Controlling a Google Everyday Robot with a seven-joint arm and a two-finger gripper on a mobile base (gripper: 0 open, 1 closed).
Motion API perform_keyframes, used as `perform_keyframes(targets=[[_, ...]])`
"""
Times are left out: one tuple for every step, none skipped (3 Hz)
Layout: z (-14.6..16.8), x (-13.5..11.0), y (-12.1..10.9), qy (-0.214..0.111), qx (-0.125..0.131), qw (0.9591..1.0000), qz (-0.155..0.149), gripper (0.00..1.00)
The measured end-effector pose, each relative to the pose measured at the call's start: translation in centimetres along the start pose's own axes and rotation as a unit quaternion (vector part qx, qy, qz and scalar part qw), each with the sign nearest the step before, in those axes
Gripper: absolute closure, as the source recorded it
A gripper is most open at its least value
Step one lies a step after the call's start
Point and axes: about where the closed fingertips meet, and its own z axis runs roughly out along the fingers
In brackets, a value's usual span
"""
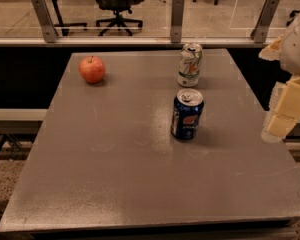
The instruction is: Move 7up can near pepsi can
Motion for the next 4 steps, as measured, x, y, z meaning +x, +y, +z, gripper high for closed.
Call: perform_keyframes(targets=[[0.0, 0.0, 0.0, 0.0, 0.0, 1.0, 0.0, 0.0], [0.3, -0.5, -1.7, -0.015, 0.004, 0.9998, 0.013, 0.0], [1.2, -1.2, -5.8, -0.04, 0.012, 0.9979, 0.051, 0.0], [2.4, -1.8, -9.5, -0.061, 0.021, 0.9934, 0.095, 0.0]])
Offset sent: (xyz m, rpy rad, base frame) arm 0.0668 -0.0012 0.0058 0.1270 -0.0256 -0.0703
